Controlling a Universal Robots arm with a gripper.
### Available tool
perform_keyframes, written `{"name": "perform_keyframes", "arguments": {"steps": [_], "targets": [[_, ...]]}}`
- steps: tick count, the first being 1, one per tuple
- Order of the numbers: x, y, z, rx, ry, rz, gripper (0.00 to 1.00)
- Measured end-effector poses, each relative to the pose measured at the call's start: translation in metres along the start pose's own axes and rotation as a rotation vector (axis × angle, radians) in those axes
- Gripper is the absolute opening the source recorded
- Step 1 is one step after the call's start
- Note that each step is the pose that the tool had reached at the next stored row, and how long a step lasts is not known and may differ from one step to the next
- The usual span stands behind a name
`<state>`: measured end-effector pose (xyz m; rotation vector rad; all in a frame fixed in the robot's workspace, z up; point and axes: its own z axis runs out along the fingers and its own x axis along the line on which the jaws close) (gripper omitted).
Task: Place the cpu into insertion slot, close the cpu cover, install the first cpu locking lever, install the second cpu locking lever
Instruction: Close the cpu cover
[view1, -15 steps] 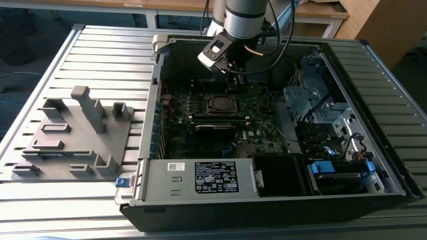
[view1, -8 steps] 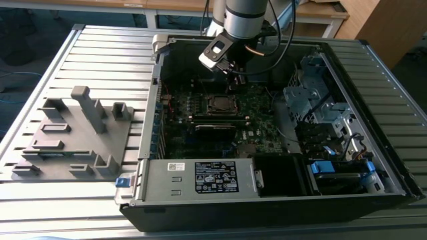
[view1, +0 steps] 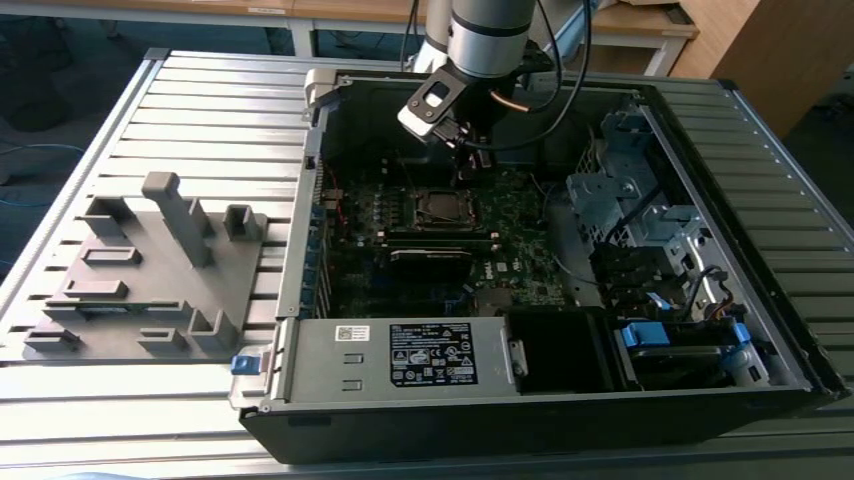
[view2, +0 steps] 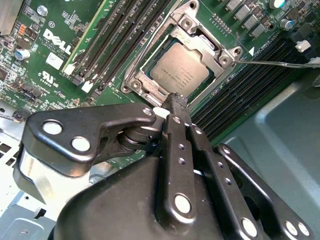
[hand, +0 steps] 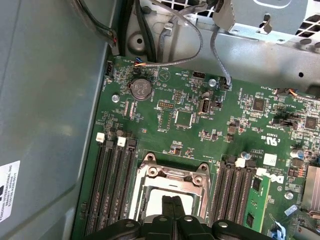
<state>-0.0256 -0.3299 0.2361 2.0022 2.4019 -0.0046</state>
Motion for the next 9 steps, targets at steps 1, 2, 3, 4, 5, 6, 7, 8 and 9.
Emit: {"name": "perform_keyframes", "arguments": {"steps": [1, 2, 3, 4, 5, 6, 7, 8, 9], "targets": [[0.0, 0.0, 0.0, 0.0, 0.0001, -0.001, 0.11], [0.0, 0.0, 0.0, 0.0, 0.0, -0.001, 0.11], [0.0, 0.0, 0.0, 0.0, 0.0, -0.002, 0.11], [0.0, 0.0, 0.0, 0.0, 0.0, -0.002, 0.11], [0.0, 0.0, 0.0, 0.0, 0.0, -0.002, 0.11], [0.0, 0.0, 0.0, 0.0, 0.0, -0.003, 0.11], [0.0, 0.0, 0.0, 0.0, 0.0, -0.003, 0.11], [0.0, 0.0, 0.0, 0.0, 0.0001, -0.003, 0.11], [0.0, 0.0, 0.0, 0.0, 0.0001, -0.004, 0.11]]}}
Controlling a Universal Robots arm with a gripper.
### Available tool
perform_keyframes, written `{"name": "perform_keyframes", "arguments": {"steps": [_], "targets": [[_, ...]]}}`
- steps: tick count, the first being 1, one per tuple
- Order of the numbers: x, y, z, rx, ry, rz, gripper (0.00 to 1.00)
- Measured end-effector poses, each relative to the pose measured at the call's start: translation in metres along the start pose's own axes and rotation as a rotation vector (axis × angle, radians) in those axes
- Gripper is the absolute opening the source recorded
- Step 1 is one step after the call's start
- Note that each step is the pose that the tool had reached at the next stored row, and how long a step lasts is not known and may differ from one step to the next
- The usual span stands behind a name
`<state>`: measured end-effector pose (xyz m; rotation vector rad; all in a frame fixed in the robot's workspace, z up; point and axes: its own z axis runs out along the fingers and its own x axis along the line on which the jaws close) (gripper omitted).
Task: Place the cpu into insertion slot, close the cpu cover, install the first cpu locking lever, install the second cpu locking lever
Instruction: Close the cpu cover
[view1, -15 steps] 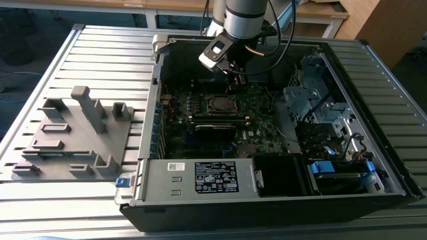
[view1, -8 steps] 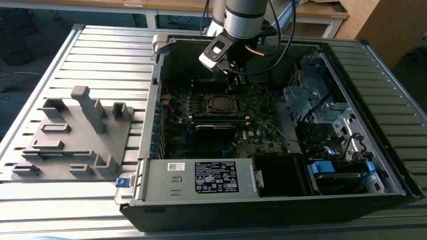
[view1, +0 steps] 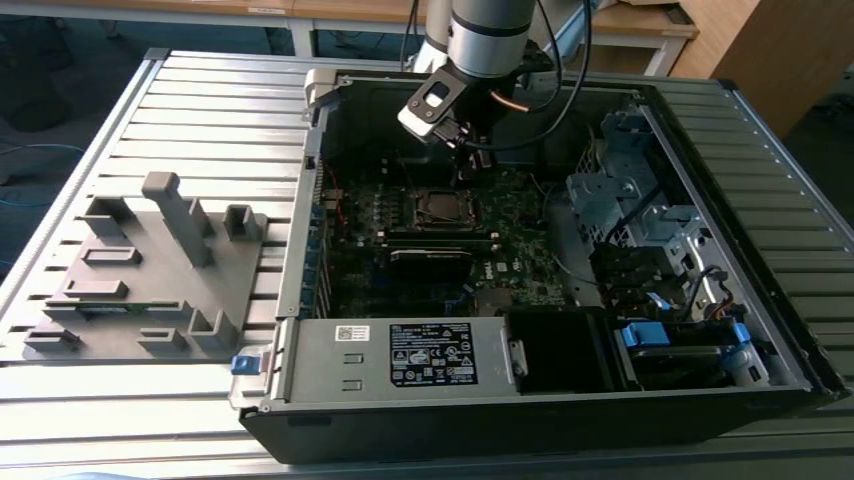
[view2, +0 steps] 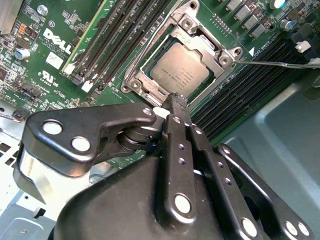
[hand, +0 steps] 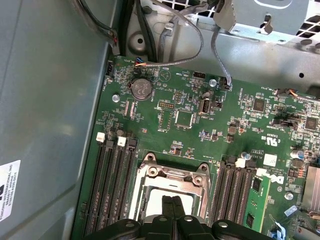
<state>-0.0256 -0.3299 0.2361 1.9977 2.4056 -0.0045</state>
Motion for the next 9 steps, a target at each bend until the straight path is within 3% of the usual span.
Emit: {"name": "perform_keyframes", "arguments": {"steps": [9], "targets": [[0.0, 0.0, 0.0, -0.0002, 0.0001, -0.011, 0.11]]}}
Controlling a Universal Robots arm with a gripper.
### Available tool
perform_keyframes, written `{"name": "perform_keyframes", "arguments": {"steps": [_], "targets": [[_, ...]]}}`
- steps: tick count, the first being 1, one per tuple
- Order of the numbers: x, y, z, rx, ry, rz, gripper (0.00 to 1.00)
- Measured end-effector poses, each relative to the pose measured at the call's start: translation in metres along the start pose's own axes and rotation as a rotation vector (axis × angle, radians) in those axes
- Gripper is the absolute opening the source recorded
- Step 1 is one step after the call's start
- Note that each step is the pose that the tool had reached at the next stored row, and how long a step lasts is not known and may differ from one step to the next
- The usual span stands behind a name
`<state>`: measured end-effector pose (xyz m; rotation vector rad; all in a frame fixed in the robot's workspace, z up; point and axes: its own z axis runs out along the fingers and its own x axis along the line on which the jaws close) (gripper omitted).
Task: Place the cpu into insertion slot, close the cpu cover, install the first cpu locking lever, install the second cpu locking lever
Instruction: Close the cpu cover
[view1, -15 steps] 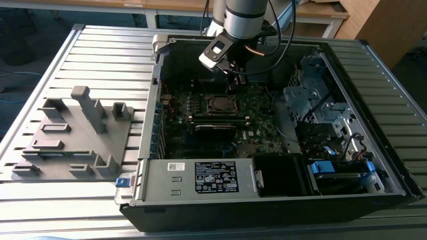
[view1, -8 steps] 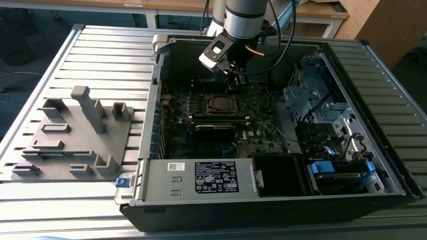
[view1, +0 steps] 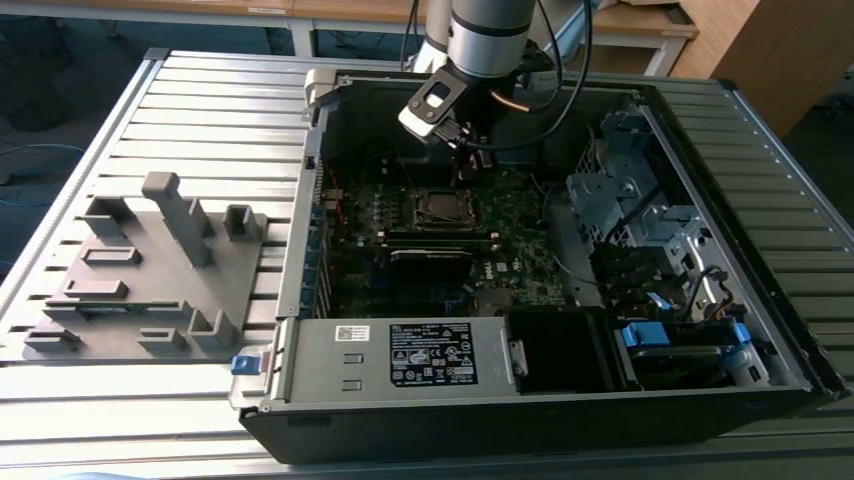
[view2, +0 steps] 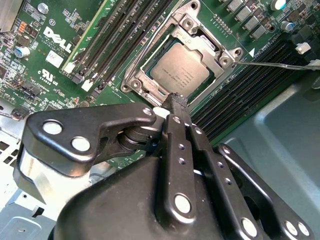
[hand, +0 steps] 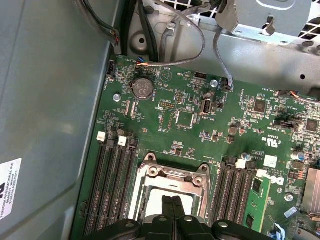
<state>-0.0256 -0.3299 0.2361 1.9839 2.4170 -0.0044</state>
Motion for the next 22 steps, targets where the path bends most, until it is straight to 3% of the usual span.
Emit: {"name": "perform_keyframes", "arguments": {"steps": [13, 16, 22], "targets": [[0.0, 0.0, 0.0, -0.0002, 0.0, -0.016, 0.11], [0.0, 0.0, 0.0001, -0.0005, 0.0003, -0.043, 0.11], [0.0, 0.0, 0.0004, -0.0017, 0.0007, -0.137, 0.11]]}}
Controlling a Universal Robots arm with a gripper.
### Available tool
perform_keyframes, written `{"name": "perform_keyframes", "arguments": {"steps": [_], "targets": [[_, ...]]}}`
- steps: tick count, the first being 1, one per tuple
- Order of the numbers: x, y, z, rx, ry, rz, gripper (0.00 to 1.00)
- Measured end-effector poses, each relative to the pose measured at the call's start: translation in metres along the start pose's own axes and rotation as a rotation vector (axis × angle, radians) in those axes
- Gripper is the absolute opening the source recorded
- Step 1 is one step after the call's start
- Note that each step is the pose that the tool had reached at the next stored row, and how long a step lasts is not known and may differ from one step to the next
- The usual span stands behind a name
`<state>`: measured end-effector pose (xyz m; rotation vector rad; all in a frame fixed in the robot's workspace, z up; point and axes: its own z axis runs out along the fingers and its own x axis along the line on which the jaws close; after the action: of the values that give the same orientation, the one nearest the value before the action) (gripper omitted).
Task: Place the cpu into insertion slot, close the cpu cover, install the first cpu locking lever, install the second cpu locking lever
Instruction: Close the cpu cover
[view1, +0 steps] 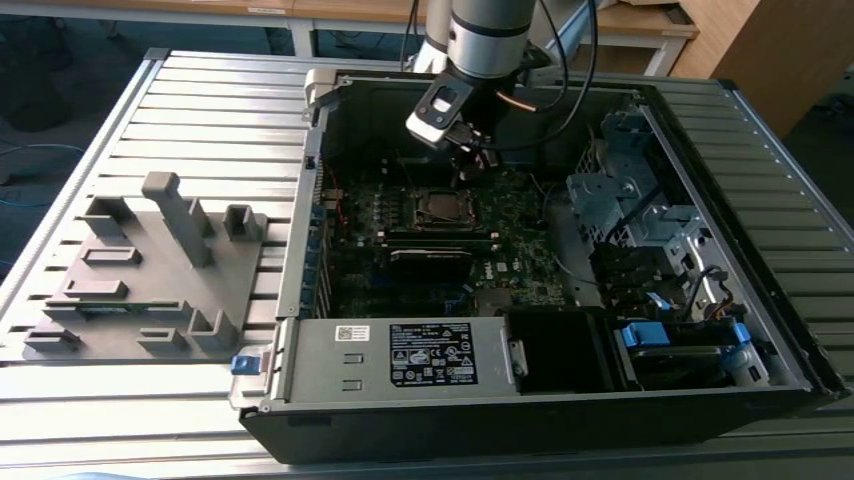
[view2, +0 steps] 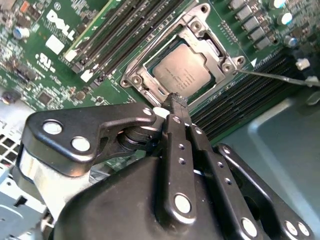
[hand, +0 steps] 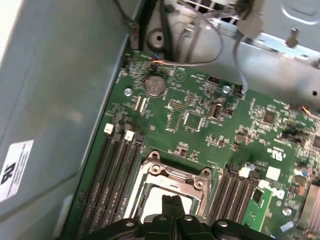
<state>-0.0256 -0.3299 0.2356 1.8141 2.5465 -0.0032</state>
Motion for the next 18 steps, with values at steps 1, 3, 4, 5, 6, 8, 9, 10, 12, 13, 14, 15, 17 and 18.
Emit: {"name": "perform_keyframes", "arguments": {"steps": [1, 3, 4, 5, 6, 8, 9, 10, 12, 13, 14, 15, 17, 18], "targets": [[0.0, 0.0, 0.0001, -0.0003, 0.0001, -0.017, 0.11], [0.0, 0.0, 0.0003, -0.0007, 0.0004, -0.05, 0.11], [0.0, 0.0, 0.0004, -0.0009, 0.0003, -0.065, 0.11], [0.0, 0.0, 0.0005, -0.0009, 0.0002, -0.081, 0.11], [0.0, 0.0, 0.0006, -0.001, 0.0, -0.097, 0.11], [0.0, 0.0, 0.0007, -0.0014, 0.0, -0.129, 0.11], [0.0, 0.0, 0.0007, -0.0014, -0.0001, -0.137, 0.11], [0.0, 0.0, 0.0008, -0.0015, -0.0001, -0.138, 0.11], [0.0, 0.0, 0.0008, -0.0015, -0.0001, -0.139, 0.11], [0.0, 0.0, 0.0008, -0.0016, -0.0001, -0.14, 0.11], [0.0, 0.0, 0.0008, -0.0015, 0.0, -0.14, 0.11], [0.0, 0.0, 0.0008, -0.0015, 0.0, -0.14, 0.11], [0.0, 0.0, 0.0008, -0.0015, 0.0, -0.14, 0.11], [0.0, 0.0, 0.0008, -0.0016, 0.0, -0.14, 0.11]]}}
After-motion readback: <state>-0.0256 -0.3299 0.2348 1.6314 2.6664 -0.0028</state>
